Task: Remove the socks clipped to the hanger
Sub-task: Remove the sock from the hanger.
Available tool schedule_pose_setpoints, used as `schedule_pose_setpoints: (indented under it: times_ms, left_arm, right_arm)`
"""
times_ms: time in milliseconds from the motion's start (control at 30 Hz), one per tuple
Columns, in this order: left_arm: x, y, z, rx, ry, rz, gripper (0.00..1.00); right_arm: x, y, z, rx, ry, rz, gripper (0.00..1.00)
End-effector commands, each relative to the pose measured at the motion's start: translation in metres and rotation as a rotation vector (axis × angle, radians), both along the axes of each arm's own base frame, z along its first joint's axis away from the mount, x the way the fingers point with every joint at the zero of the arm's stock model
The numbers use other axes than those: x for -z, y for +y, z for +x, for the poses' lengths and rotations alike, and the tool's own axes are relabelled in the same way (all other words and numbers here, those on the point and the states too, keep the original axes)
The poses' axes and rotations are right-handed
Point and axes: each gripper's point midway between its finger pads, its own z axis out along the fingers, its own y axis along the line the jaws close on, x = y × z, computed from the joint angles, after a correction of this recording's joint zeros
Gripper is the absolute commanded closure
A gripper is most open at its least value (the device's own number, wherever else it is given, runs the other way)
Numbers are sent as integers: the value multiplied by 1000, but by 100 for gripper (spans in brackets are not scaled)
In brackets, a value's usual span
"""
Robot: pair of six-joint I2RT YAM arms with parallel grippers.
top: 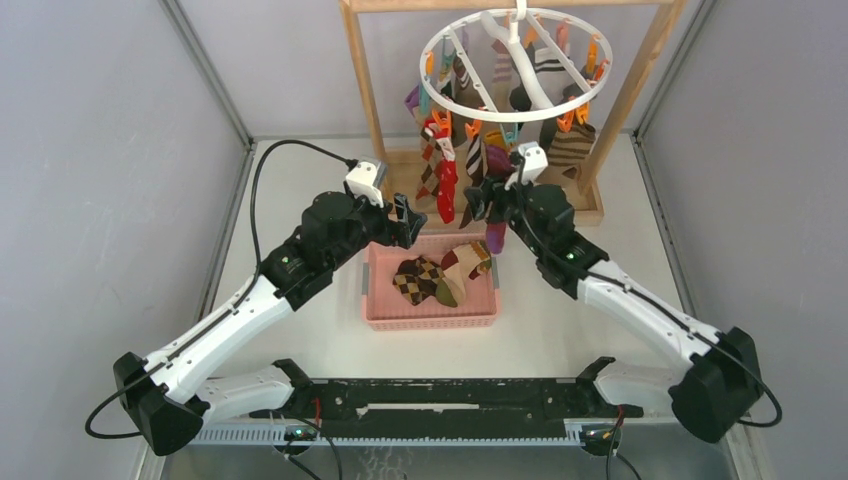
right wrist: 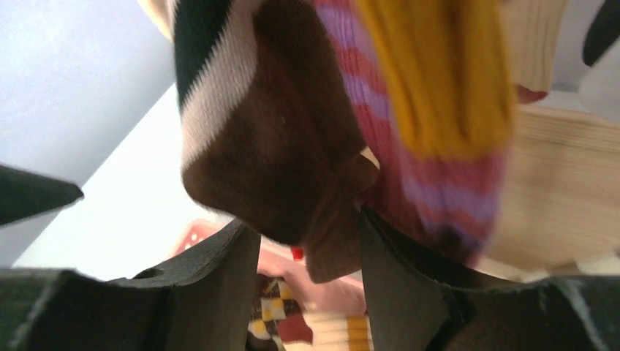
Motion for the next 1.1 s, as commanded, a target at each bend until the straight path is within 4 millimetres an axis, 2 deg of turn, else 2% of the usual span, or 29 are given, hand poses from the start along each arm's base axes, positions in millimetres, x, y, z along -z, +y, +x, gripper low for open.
schedule_pose_setpoints:
  times_ms: [0, 133, 233, 300, 400, 500, 567, 800, 1067]
  left_arm:
    - [-25, -1, 0, 8, -53, -57, 17]
    - [-25, 1, -1, 2, -51, -52, 17]
    - [-25, 5, -2, -5, -53, -45, 17]
    - [-25, 6, -2, -11, -56, -38, 17]
    - [-24, 8, -2, -12, -56, -32, 17]
    - [-23, 7, -3, -10, -56, -31, 17]
    - [-22, 7, -2, -8, -55, -29, 17]
    - [-18, -1, -4, 31, -56, -39, 15]
    - [-13, -22, -9, 125, -61, -111, 7]
  right_arm:
    - [-51, 24, 26, -15, -86, 117, 42]
    - [-65, 37, 44, 17, -91, 151, 40]
    - [-67, 32, 54, 114, -85, 151, 40]
    - [-65, 27, 61, 169, -71, 149, 45]
    - [-60, 21, 67, 207, -59, 139, 67]
    - [-60, 24, 66, 166, -61, 131, 90]
    - [-63, 27, 62, 114, -66, 127, 100]
    - [-79, 38, 25, -117, -42, 167, 100]
    - [-87, 29, -4, -262, 49, 291, 100]
